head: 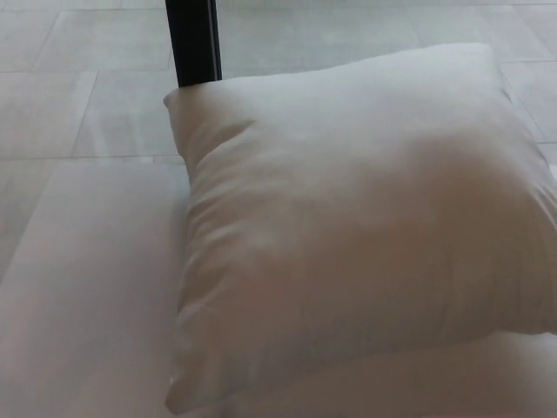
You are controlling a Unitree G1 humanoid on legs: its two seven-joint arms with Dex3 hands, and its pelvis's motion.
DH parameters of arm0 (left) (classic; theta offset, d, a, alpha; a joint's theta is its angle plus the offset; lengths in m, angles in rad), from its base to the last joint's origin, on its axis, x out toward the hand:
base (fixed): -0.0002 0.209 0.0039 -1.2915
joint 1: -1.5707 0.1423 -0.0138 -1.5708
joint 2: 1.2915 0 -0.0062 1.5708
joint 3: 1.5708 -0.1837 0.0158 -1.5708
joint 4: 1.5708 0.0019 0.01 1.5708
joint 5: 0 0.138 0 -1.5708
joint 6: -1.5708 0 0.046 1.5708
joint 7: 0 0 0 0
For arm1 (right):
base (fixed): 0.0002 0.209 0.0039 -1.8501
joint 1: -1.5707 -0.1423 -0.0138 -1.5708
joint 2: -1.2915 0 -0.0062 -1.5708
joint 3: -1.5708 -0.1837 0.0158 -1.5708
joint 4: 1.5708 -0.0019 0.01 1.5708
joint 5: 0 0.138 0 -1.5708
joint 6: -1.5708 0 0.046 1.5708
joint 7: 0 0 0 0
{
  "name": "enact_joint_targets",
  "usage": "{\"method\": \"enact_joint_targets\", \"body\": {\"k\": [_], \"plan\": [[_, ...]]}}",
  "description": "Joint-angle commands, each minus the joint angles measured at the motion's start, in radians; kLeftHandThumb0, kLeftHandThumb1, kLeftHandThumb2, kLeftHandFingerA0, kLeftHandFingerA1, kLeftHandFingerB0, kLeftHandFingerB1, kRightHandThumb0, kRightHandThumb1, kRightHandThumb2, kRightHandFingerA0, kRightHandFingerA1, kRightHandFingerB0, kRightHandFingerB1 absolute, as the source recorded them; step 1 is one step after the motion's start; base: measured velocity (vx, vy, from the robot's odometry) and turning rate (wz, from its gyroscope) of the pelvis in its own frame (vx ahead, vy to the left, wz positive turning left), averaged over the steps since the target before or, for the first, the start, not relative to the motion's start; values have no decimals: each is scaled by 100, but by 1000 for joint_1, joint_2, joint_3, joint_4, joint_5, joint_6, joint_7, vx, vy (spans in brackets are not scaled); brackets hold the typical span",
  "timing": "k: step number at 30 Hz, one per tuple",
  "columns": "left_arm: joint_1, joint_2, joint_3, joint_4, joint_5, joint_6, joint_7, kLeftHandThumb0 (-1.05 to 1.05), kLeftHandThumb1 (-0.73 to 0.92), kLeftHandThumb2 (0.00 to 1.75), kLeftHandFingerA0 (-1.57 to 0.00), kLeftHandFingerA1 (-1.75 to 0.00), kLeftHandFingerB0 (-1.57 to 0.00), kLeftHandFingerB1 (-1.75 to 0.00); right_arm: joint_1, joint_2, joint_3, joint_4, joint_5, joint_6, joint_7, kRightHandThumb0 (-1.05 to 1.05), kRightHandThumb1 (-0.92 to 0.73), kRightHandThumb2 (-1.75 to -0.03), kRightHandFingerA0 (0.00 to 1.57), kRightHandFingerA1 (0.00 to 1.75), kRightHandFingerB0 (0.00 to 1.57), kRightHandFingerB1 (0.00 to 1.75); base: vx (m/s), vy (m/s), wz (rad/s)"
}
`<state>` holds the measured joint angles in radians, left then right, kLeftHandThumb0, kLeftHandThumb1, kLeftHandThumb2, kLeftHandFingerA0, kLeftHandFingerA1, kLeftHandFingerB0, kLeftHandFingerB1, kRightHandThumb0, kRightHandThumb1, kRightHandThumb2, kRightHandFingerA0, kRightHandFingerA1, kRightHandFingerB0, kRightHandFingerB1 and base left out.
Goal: The robot uses its left hand to press on the left side of the pillow kept in the middle of the desk and uses its right hand to lift up and the right side of the pillow and turn it over
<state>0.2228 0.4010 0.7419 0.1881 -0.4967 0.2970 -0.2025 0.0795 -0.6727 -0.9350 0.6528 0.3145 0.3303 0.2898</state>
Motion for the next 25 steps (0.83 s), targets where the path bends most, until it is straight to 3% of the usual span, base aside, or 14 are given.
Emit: {"method": "enact_joint_targets", "body": {"k": [1,6,7,11,12,13,14,15,17,18,21,23,24,25], "plan": [[101,28,85,192,-50,1,-106,-105,56,61,-53,-80,-23,-116,37,-57,-126,232,87,-174,-12,-83,-67,-105,26,62,4,37,0,0,0],[192,22,15,331,82,-104,-84,-105,60,64,-61,-85,-22,-127,0,-33,-236,343,163,-139,-164,-81,-75,-63,37,85,17,34,0,0,0],[219,0,12,366,89,-109,-64,-105,54,63,-59,-87,-20,-133,-9,-15,-277,379,201,-144,-175,-78,-60,-100,28,68,4,37,0,0,0],[250,3,-33,478,131,-154,-33,-105,52,61,-52,-85,-26,-131,-15,3,-302,433,208,-160,-213,-78,-79,-64,31,85,2,30,0,0,0],[271,3,-26,519,122,-154,-31,-105,50,56,-53,-86,-25,-130,-1,12,-292,449,193,-169,-228,-80,-62,-103,65,113,0,35,0,0,0],[305,7,-57,536,157,-175,-27,-102,34,92,-56,-92,-42,-108,20,21,-284,460,187,-172,-213,-72,-79,-67,42,124,2,21,0,0,0],[332,27,-116,543,213,-178,-24,-105,57,57,-46,-94,-28,-124,36,20,-268,472,175,-186,-194,-73,-80,-64,37,130,0,22,0,0,0],[320,63,-159,644,244,-184,-32,-95,33,90,-42,-86,-43,-94,69,23,-233,481,146,-202,-181,-69,-59,-95,29,70,4,39,0,0,0],[324,71,-172,671,237,-204,-16,-102,34,94,-33,-89,-46,-102,91,27,-199,484,128,-229,-170,-65,-57,-93,24,65,6,47,0,0,0],[327,76,-174,682,234,-213,-8,-99,50,69,-33,-100,-42,-119,98,29,-189,485,124,-233,-179,-59,-72,-61,30,111,22,44,0,0,0],[318,80,-149,726,192,-235,-6,-94,46,71,-17,-100,-34,-122,126,25,-139,499,108,-240,-195,-54,-71,-61,42,88,23,40,0,0,0],[347,81,-159,665,199,-221,-13,-95,32,96,-31,-84,-44,-99,140,31,-104,516,100,-250,-219,-63,-54,-89,81,126,34,54,0,0,0],[332,89,-159,680,188,-196,-33,-81,41,74,-23,-91,-40,-111,150,32,-49,530,65,-254,-239,-50,-68,-63,55,148,41,44,0,0,0],[324,91,-166,689,195,-195,-30,-82,34,99,-37,-78,-47,-89,157,32,-37,535,70,-262,-226,-49,-67,-60,46,109,44,43,0,0,0]]}}
